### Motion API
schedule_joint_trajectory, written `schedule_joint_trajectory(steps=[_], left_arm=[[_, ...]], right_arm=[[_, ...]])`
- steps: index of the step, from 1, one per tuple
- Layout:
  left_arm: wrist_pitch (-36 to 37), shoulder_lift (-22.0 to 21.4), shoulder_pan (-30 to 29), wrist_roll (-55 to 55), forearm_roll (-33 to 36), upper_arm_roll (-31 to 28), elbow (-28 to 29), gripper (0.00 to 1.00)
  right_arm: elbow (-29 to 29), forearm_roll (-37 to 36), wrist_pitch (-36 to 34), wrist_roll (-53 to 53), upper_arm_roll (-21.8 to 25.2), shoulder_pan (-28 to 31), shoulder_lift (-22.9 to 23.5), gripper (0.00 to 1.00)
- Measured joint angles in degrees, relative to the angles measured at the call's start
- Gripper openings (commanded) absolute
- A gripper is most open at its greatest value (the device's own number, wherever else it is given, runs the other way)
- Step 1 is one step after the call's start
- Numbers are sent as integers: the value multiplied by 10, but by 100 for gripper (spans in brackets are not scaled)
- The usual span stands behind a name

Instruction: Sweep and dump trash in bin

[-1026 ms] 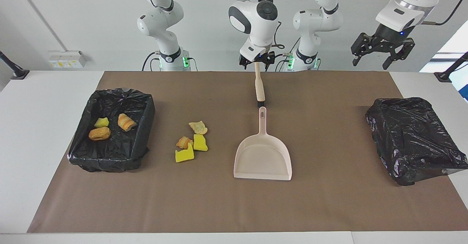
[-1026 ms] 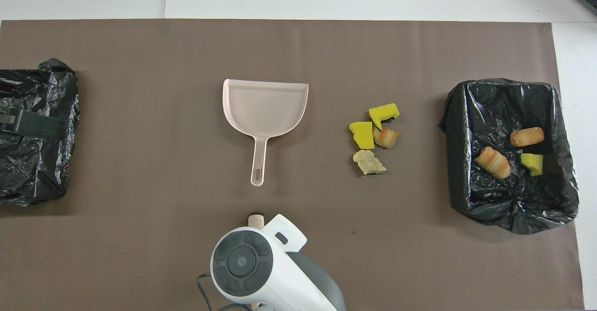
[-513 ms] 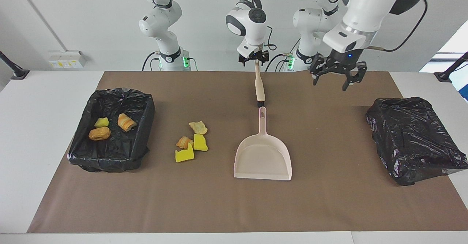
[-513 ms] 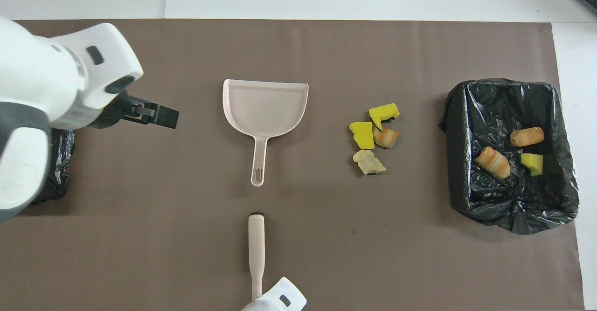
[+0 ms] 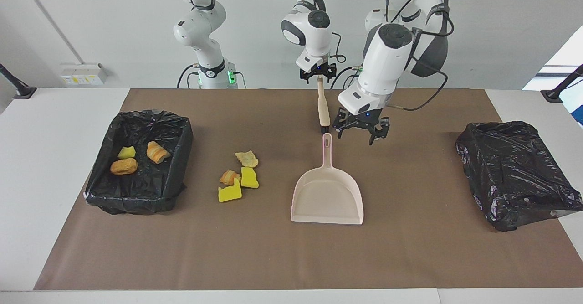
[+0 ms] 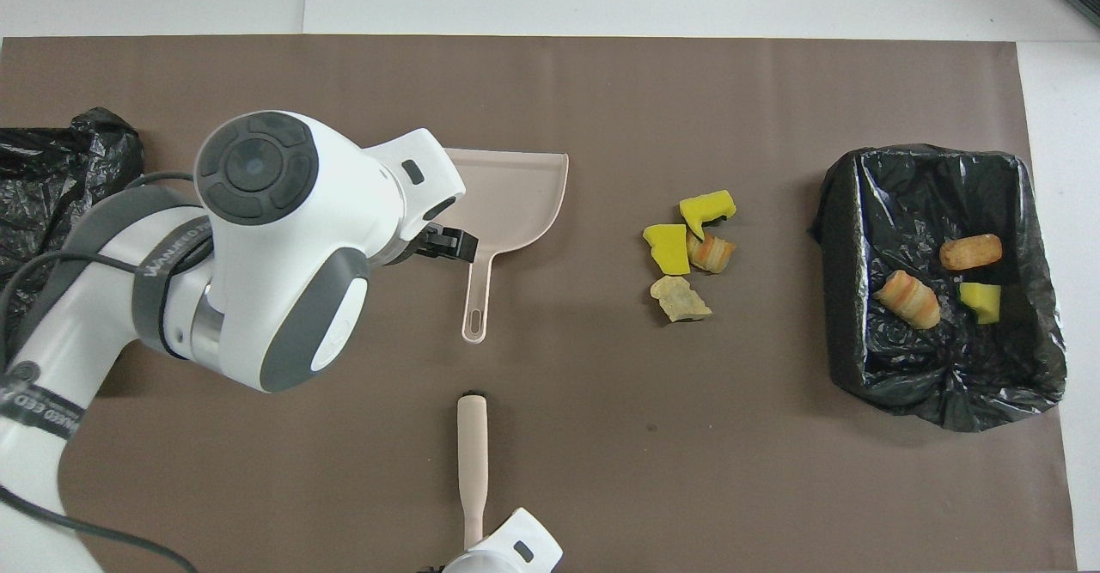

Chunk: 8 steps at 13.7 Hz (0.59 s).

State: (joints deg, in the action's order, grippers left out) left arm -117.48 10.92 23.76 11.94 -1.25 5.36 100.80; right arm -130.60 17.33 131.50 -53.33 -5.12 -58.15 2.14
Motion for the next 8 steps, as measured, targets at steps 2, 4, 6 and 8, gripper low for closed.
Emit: schedule_joint_trajectory(steps=[2, 4, 6, 8], left_arm=[[-42, 29, 16, 12, 0, 0, 16, 100], [-94, 45, 26, 17, 0, 0, 45, 100], [-114, 52, 32, 19, 0, 1, 67, 100], [-127, 57, 35, 24, 0, 0, 77, 100]], right_arm=[[0, 0, 2, 0, 0, 0, 1, 0], [1, 0, 2, 0, 0, 1, 2, 0], [6, 0, 2, 1, 3, 7, 7, 0], [14, 0, -1, 1, 4, 19, 13, 0]])
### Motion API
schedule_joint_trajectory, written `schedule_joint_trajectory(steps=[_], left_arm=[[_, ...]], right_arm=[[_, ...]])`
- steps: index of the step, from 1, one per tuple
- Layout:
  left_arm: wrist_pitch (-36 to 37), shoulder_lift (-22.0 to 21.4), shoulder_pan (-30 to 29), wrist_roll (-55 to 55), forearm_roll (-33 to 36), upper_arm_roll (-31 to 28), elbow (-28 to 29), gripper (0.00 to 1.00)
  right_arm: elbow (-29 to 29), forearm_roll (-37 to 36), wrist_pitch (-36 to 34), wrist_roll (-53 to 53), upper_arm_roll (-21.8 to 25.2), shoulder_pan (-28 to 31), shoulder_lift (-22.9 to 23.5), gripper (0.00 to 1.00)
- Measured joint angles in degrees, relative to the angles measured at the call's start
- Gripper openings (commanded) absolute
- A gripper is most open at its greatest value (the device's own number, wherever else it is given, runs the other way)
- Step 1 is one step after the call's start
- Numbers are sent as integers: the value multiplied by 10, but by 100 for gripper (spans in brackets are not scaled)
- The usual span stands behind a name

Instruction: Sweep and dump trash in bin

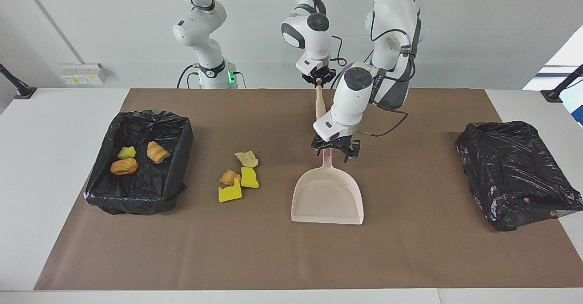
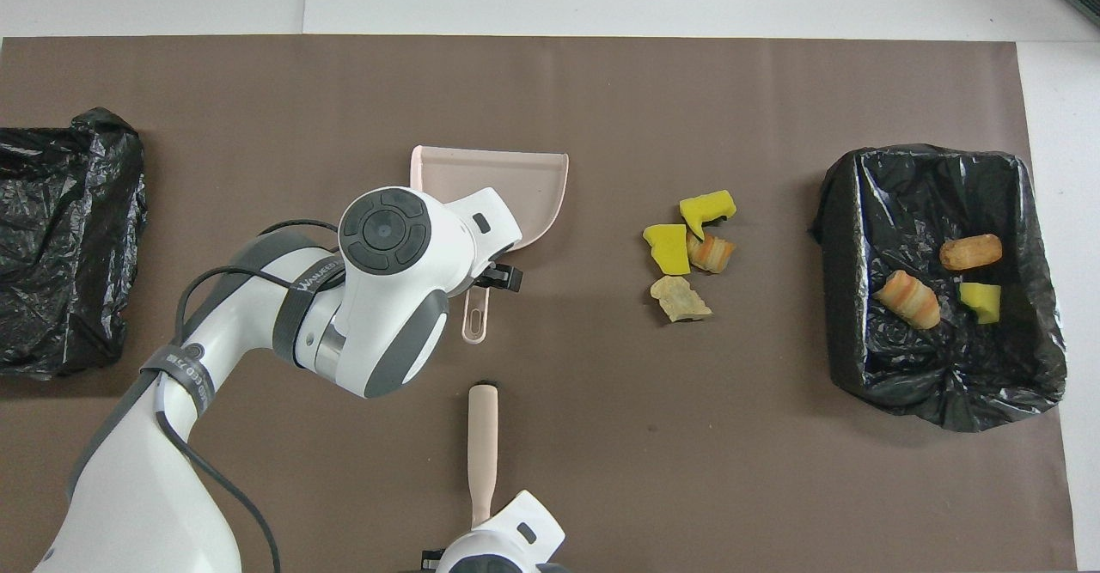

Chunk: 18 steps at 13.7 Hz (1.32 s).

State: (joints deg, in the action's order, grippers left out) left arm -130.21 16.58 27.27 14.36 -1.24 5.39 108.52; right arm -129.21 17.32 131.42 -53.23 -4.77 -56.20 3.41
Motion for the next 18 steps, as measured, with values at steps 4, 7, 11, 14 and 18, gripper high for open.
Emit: schedule_joint_trajectory(steps=[4, 7, 11, 14, 18], left_arm=[[-18, 17, 6, 11, 0, 0, 2, 83], [-26, 21, 10, 20, 0, 0, 1, 14], [-25, 19, 9, 20, 1, -4, -3, 0], [15, 0, 8, 11, 4, -8, -14, 0], [118, -60, -12, -87, 30, -16, -33, 0]], right_arm=[[24, -9, -74, 1, 4, 40, -9, 0], [37, -29, -189, 47, 7, 113, -74, 0], [33, -101, -291, 136, 10, 206, -152, 0], [26, -190, -292, 221, 10, 264, -144, 0], [56, -312, -291, 364, 12, 367, -100, 0]])
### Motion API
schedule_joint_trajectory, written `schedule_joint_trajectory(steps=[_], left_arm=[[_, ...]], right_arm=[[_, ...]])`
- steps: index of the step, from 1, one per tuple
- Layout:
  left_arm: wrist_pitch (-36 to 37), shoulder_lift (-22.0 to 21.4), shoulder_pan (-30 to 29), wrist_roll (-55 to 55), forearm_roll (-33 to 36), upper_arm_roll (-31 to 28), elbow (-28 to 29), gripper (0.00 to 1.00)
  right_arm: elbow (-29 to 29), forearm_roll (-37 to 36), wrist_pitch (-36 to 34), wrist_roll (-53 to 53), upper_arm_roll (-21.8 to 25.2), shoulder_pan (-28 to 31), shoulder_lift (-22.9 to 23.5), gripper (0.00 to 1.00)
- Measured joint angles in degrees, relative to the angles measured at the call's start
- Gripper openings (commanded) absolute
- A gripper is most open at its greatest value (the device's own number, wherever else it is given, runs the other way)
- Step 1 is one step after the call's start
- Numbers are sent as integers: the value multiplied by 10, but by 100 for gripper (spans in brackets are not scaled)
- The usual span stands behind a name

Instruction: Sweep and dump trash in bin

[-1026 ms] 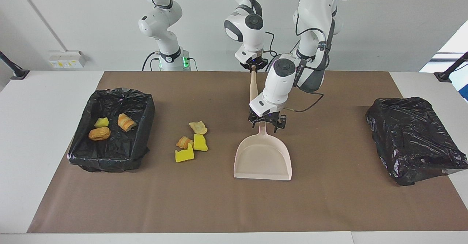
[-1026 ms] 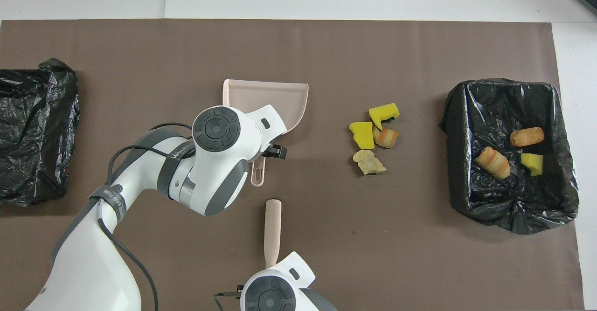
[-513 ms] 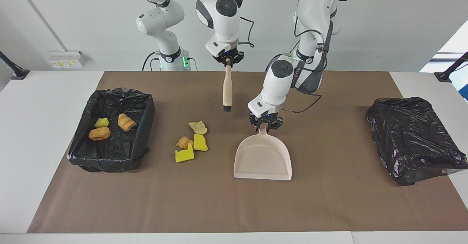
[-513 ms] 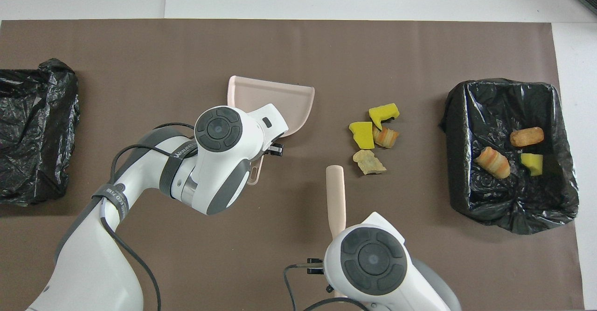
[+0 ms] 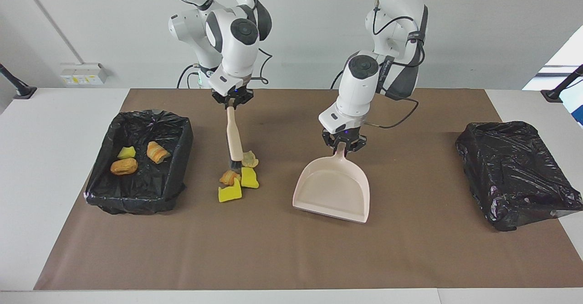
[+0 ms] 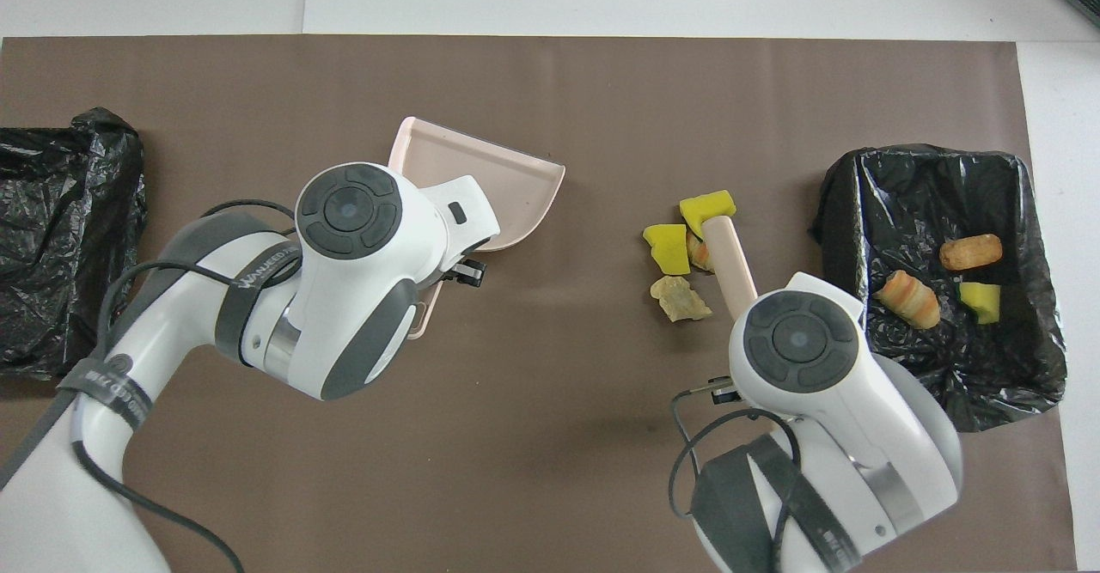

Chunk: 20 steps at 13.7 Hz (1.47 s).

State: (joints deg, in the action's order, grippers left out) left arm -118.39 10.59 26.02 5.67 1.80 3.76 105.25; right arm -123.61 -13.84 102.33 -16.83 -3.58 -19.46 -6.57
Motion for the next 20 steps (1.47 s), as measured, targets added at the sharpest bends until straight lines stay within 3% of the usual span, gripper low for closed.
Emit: schedule_joint_trajectory(steps=[4, 8, 10, 12, 17, 20], left_arm=[[83, -75, -55, -191, 1, -5, -2, 0], [93, -75, -55, -308, 15, -2, -2, 0], [93, -72, -53, -443, 38, -1, 0, 0], [93, -68, -52, -502, 40, 1, 11, 0], [55, -44, -14, -518, 43, 5, 75, 0], [51, -38, -11, -519, 45, 5, 82, 0]], right_arm=[[67, -77, 1, 74, 1, 53, 63, 0], [80, -87, 12, 74, -4, 55, 122, 0], [76, -46, 14, 68, -6, 53, 136, 0], [68, 4, 18, 66, -7, 49, 140, 0], [50, 83, 35, 49, -9, 3, 146, 0], [51, 153, 36, 47, -11, -35, 146, 0]])
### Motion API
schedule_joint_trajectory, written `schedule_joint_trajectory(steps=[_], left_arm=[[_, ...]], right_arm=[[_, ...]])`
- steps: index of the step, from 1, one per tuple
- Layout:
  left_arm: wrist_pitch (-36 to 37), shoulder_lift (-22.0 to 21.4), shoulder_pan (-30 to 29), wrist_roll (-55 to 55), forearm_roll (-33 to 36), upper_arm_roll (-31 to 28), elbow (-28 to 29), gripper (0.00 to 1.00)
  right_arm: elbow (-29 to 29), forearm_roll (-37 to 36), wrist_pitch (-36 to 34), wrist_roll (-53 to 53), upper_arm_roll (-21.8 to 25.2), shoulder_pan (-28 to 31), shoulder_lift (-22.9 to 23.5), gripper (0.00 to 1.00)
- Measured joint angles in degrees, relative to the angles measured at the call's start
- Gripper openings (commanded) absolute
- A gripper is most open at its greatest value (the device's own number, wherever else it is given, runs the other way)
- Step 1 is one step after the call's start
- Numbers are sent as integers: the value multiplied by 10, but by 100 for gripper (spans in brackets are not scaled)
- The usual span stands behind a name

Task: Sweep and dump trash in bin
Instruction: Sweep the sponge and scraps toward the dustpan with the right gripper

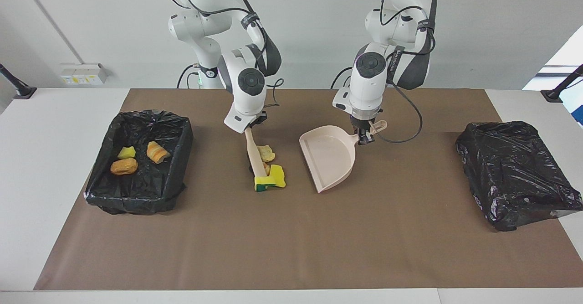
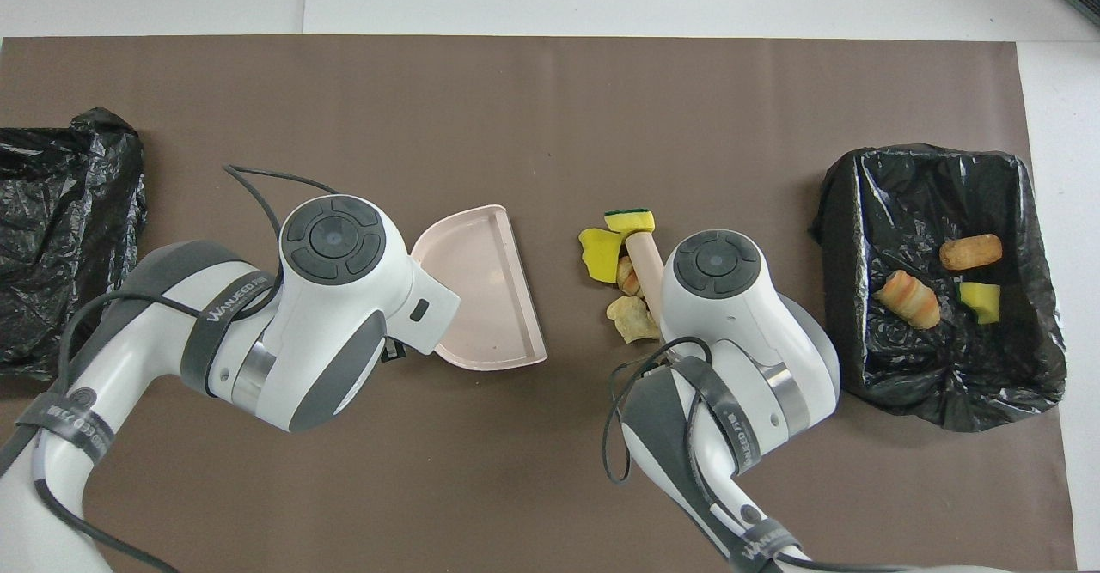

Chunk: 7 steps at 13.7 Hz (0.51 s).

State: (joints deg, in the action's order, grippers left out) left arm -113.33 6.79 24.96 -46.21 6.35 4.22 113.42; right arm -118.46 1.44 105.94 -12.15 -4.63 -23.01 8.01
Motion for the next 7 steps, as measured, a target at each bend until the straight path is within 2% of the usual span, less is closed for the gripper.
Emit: schedule_joint_trajectory(steps=[3, 5, 7], left_arm=[[-16, 1, 14, -1, 20, 1, 25, 0], [-24, 0, 22, -1, 26, 1, 37, 0], [-32, -4, 25, -1, 30, 1, 47, 0]], right_arm=[[12, 73, -10, -8, -2, -25, -2, 0], [35, 74, -50, -38, -1, -27, -23, 0], [44, 46, -101, -46, 3, -3, -64, 0]])
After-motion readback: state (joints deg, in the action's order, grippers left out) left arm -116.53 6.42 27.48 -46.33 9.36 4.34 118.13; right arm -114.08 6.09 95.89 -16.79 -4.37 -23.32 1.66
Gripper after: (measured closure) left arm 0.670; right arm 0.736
